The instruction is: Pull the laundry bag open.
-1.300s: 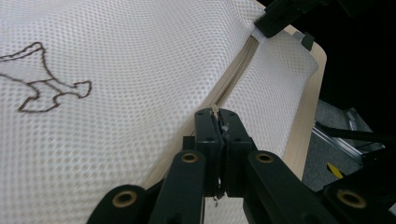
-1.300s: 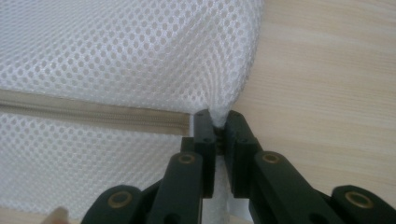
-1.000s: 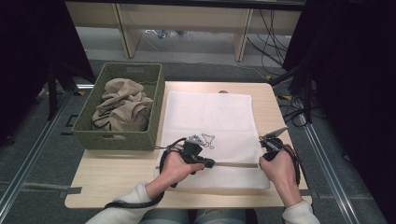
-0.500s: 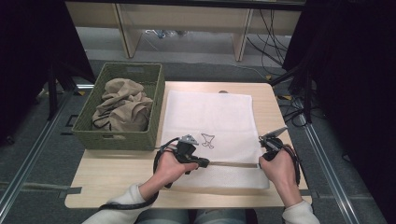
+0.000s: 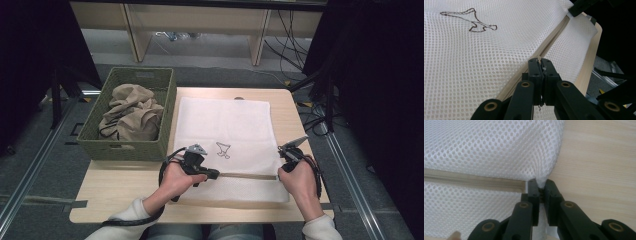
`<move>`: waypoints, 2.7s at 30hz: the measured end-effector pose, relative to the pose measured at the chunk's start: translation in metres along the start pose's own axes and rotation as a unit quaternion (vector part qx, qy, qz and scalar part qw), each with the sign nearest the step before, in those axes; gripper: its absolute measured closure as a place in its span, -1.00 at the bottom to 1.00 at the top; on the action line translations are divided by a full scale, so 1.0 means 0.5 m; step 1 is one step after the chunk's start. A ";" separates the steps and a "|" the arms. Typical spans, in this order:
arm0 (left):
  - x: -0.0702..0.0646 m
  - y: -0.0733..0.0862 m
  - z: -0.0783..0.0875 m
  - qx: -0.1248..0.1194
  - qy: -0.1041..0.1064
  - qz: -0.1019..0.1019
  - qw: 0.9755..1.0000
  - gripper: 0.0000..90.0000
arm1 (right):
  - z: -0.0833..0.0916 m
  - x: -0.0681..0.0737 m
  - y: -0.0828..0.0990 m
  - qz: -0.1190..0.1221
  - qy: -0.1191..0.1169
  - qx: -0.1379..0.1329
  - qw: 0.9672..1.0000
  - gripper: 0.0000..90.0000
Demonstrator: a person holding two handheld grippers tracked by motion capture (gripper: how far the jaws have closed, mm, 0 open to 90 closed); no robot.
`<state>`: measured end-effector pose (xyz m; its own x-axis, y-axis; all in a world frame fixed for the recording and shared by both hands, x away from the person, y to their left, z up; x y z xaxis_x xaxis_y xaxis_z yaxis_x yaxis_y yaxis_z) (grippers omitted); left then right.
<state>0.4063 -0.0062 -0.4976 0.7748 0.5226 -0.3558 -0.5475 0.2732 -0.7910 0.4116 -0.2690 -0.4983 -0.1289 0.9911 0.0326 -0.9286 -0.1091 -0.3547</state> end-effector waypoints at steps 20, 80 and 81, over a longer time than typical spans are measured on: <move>0.008 0.013 0.026 -0.008 0.006 0.014 1.000 0.93 | -0.002 0.001 0.000 0.000 0.001 -0.004 1.000 0.89; 0.069 0.063 0.121 -0.009 -0.033 0.049 0.998 0.93 | -0.010 0.003 0.004 0.002 0.004 0.007 1.000 0.89; 0.070 0.063 0.122 -0.008 -0.032 0.048 0.998 0.93 | -0.011 0.005 0.003 -0.001 0.001 0.005 1.000 0.89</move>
<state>0.3968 0.0703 -0.5047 0.6974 0.5964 -0.3974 -0.6121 0.2073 -0.7631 0.4119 -0.2663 -0.5036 -0.1272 0.9913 0.0321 -0.9321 -0.1084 -0.3455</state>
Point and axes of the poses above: each handheld gripper's, and its own axes: z roughly backward along the jaws, y roughly out of its underside, x roughly to its left, the point moved 7 cm from there along -z, roughly forward along the jaws, and after that the axes turned 9 degrees about -x, right-handed, at the moved point
